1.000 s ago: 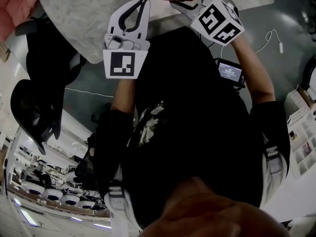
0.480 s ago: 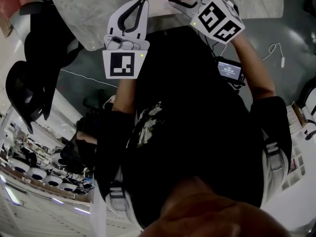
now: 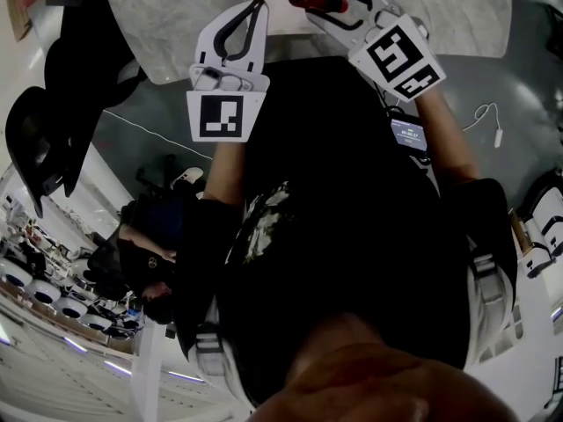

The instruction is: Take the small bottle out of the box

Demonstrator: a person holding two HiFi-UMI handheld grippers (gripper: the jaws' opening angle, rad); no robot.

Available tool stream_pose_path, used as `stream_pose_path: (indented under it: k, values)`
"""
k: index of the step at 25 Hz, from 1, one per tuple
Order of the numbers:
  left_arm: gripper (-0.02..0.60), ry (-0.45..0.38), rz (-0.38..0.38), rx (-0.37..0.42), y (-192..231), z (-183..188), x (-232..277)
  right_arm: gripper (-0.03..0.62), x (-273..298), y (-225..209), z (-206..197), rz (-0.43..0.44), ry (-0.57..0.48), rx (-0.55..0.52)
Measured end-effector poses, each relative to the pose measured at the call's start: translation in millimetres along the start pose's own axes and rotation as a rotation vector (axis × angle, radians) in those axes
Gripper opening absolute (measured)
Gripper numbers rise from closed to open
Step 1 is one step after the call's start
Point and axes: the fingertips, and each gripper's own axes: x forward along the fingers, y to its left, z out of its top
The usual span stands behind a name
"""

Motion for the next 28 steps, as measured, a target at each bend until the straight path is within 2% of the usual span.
stream_pose_path:
  k: [3,7,10,13,18,23,26,28]
  values:
    - [0.014,-0.009,0.028,-0.007,-0.6,1.9,-1.8,0.189,-9.8,-2.1,8.1,-0.014,-0.05,0.009]
    - [0.014,-0.065,0.026,-0.074,-5.5,19.8,-2.9,0.189,-30.0,-4.7,25.3,-0.041,-0.128,0.023]
    - [0.014,-0.13,0.037,-0.049,-4.4,49.5,-3.1,0.189,-49.6,-18.0,45.0,-0.093,-0.186,0.01]
    - [0.014,-0.16,0.054,-0.007,1.6,77.4,-8.1,0.189,-70.1,-26.5,65.7,-0.157,-0.235,-0.017]
    - [0.014,-0.304,0.099,0.021,27.1,124.7,-10.4,0.189,-92.4,-44.6,115.5,-0.194,-0.424,-0.022]
    - [0.014,-0.395,0.099,0.046,26.5,145.2,-21.4,0.189,-109.2,-38.4,137.8,-0.241,-0.586,0.003]
    - [0.014,-0.37,0.095,0.116,11.5,159.1,-25.0,0.189,-129.4,-31.1,148.6,-0.26,-0.657,0.024]
    - [0.014,-0.331,0.075,0.109,5.0,161.1,-23.2,0.189,-140.2,-31.3,152.9,-0.28,-0.673,0.031]
